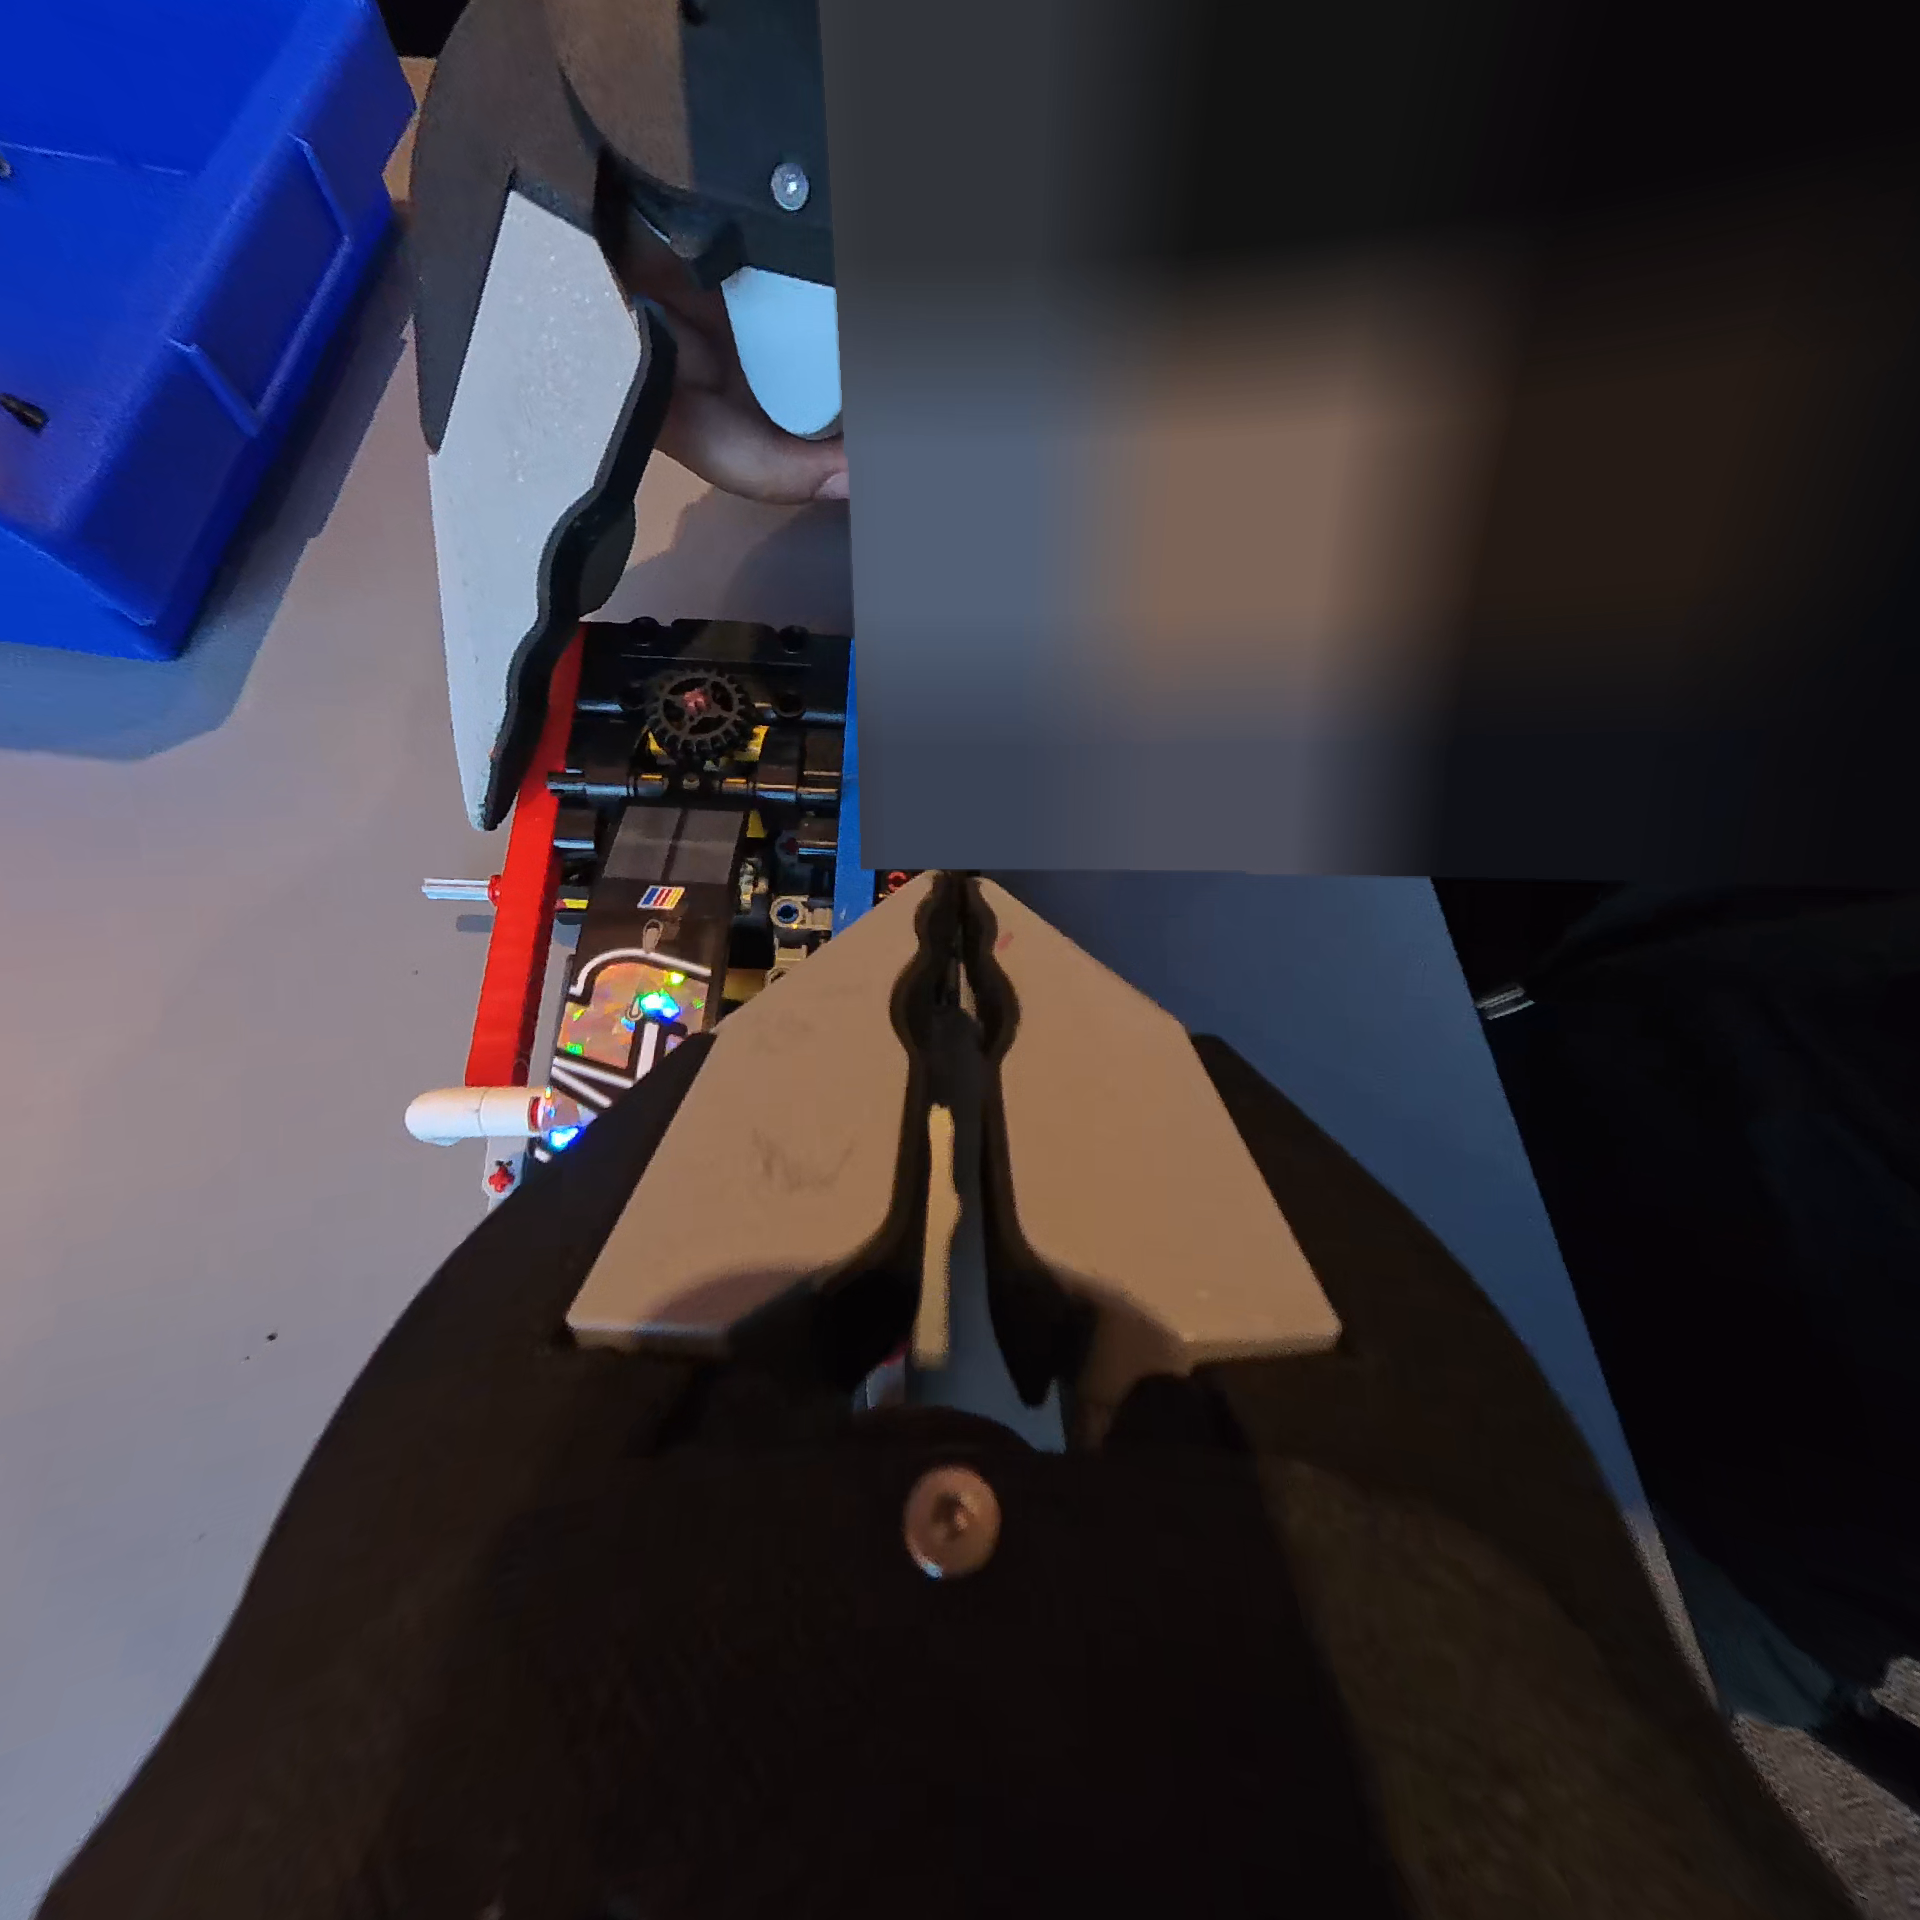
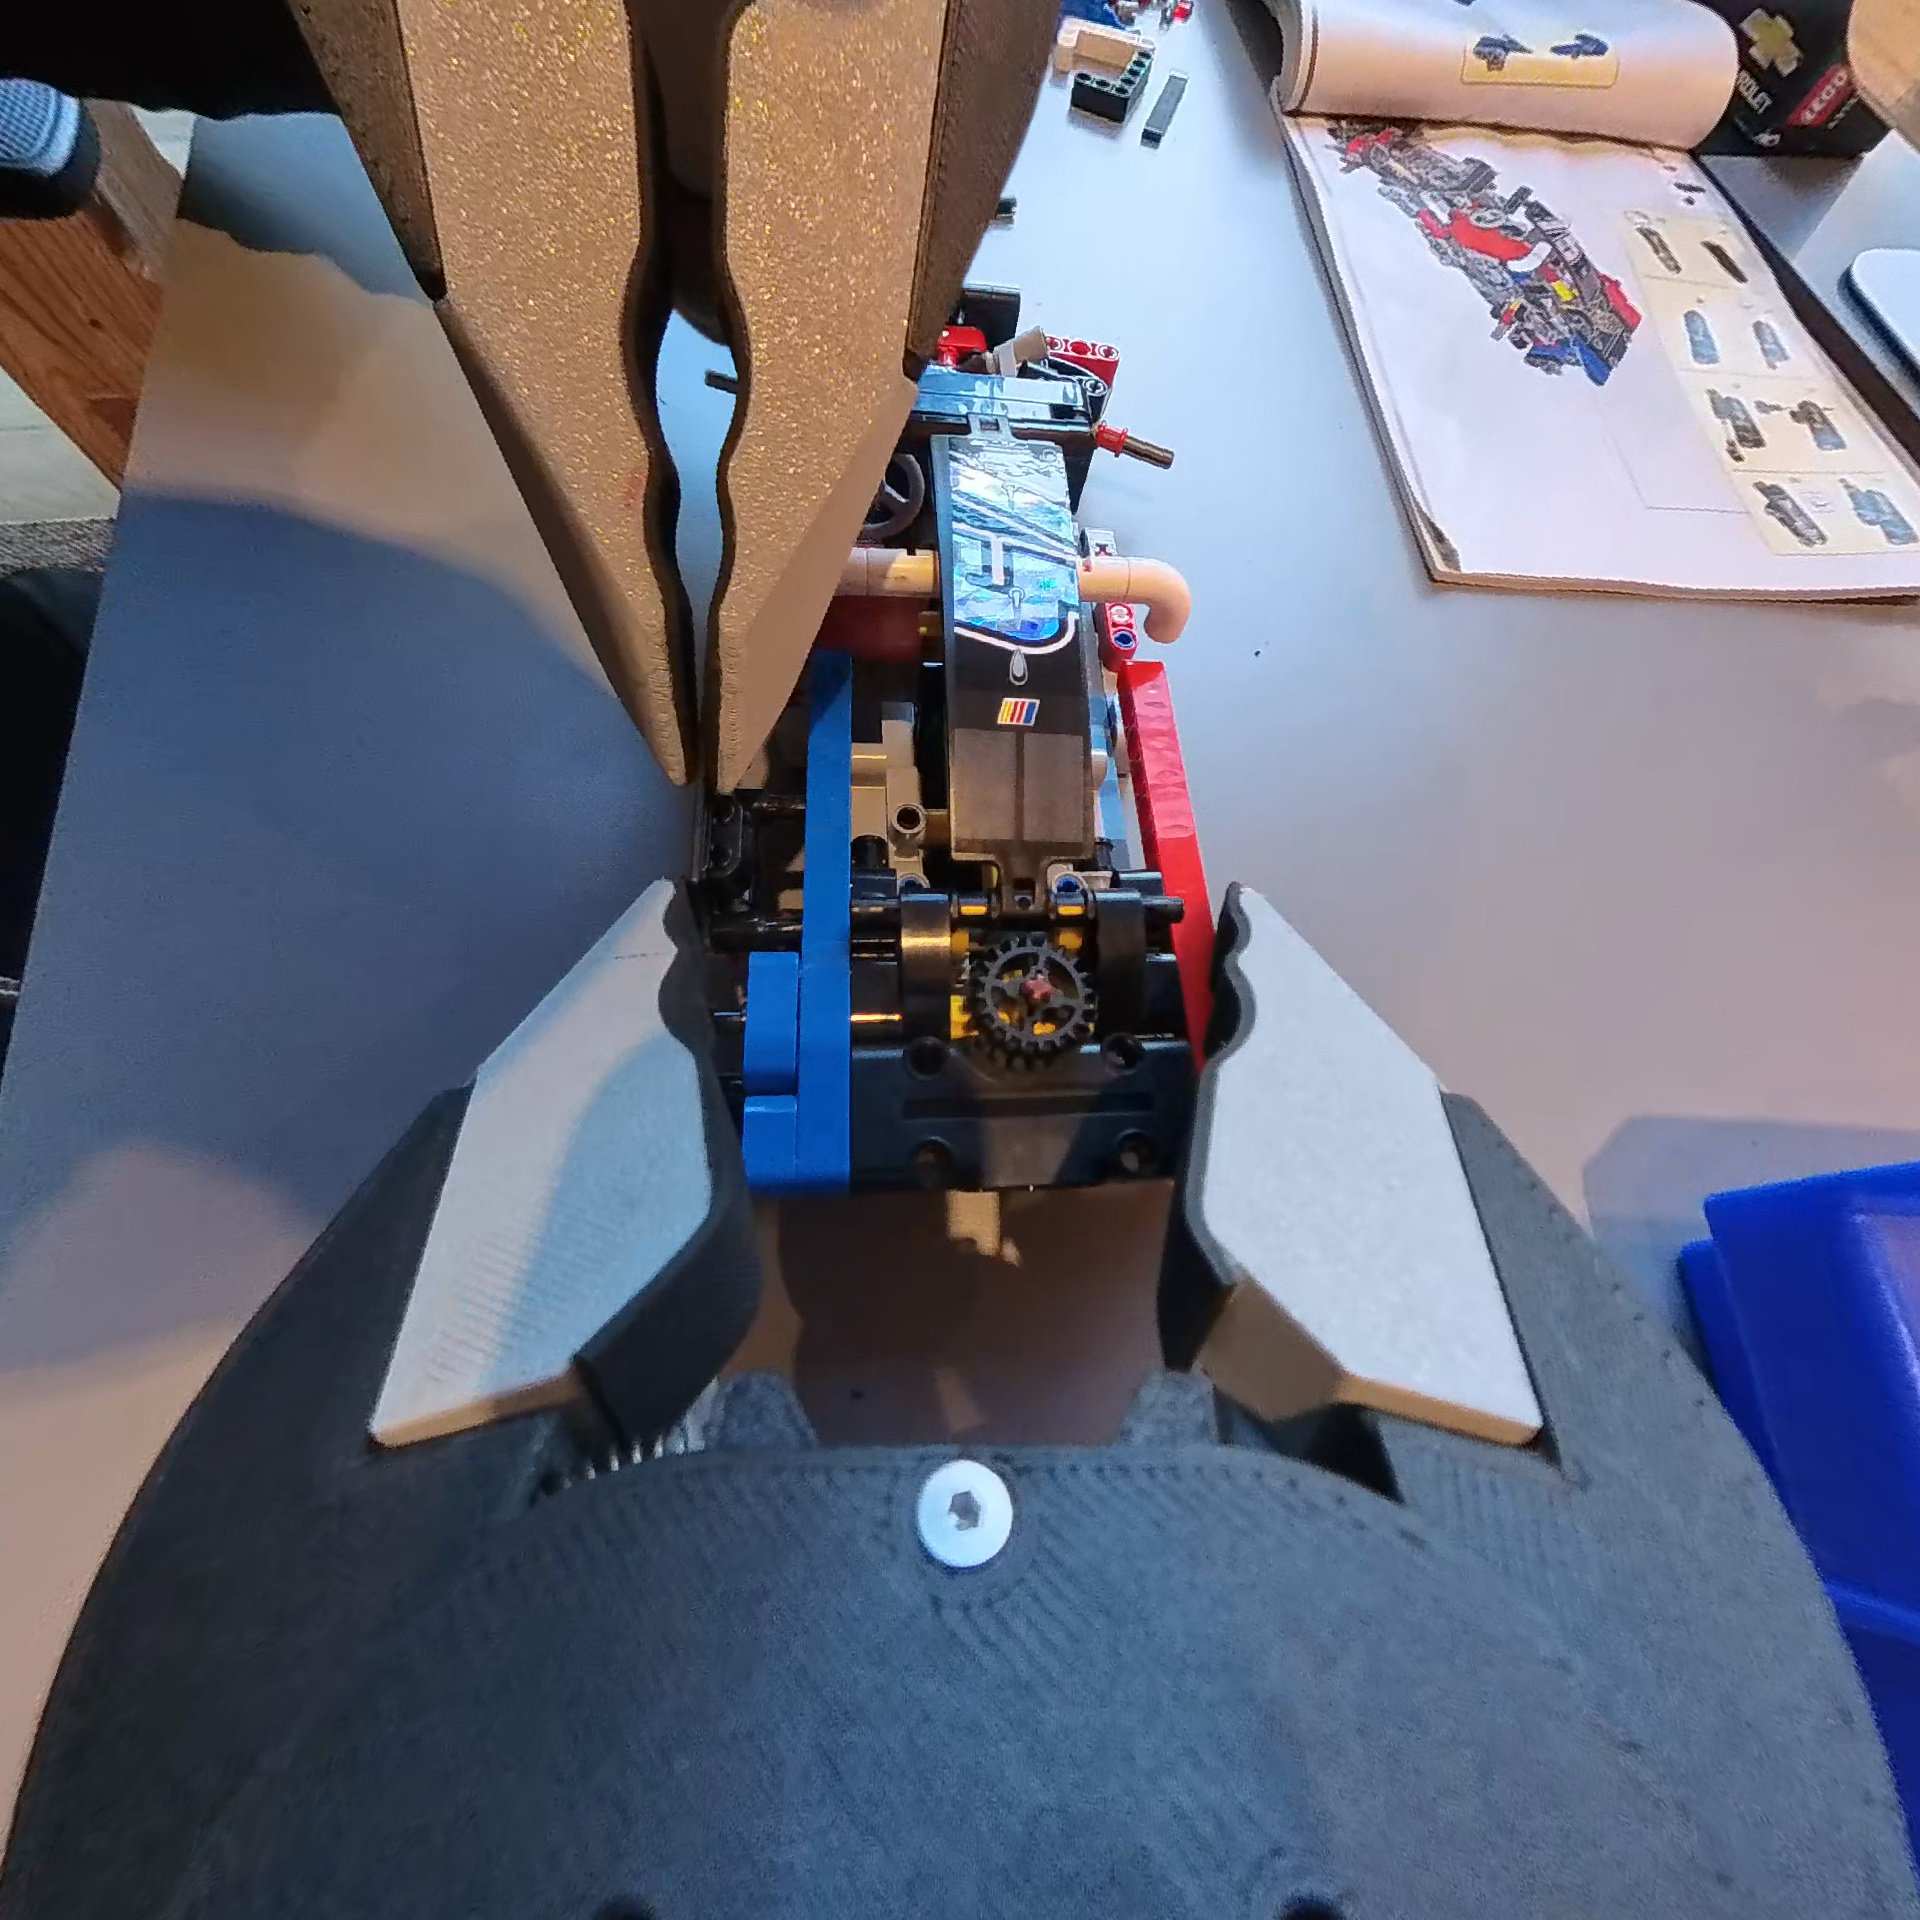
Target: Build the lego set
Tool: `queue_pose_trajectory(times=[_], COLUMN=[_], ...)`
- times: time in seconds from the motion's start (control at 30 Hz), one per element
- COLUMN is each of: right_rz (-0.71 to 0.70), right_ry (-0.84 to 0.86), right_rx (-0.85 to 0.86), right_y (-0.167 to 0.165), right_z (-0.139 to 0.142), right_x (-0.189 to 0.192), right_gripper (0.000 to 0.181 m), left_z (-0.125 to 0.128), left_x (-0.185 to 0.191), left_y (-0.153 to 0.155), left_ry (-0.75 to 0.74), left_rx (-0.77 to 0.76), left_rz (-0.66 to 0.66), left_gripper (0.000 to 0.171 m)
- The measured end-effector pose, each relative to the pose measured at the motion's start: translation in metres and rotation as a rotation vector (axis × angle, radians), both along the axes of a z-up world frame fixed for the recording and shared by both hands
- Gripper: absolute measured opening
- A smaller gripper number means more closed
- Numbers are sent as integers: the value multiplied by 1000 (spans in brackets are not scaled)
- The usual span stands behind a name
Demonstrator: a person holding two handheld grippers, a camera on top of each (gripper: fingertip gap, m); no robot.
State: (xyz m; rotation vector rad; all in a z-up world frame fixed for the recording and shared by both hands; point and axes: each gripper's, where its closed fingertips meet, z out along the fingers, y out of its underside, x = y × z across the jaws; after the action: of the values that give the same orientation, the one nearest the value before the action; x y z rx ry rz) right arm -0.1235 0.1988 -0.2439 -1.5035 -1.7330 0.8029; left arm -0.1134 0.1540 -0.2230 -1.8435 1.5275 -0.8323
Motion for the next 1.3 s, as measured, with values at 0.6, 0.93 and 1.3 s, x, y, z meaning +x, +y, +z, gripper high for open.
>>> queue_pose_trajectory(times=[0.6,0.93,1.3], right_rz=[0,-2,17], right_ry=[2,9,-124], right_rx=[13,-1,49], right_y=[0,1,3], right_z=[-1,0,-5], right_x=[-1,-1,-1], right_gripper=[95,94,93], left_z=[-1,1,-2], left_x=[0,0,-2], left_y=[0,2,4], left_ry=[-8,0,8], left_rx=[-31,10,137], left_rz=[-20,-17,17], left_gripper=[0,0,0])
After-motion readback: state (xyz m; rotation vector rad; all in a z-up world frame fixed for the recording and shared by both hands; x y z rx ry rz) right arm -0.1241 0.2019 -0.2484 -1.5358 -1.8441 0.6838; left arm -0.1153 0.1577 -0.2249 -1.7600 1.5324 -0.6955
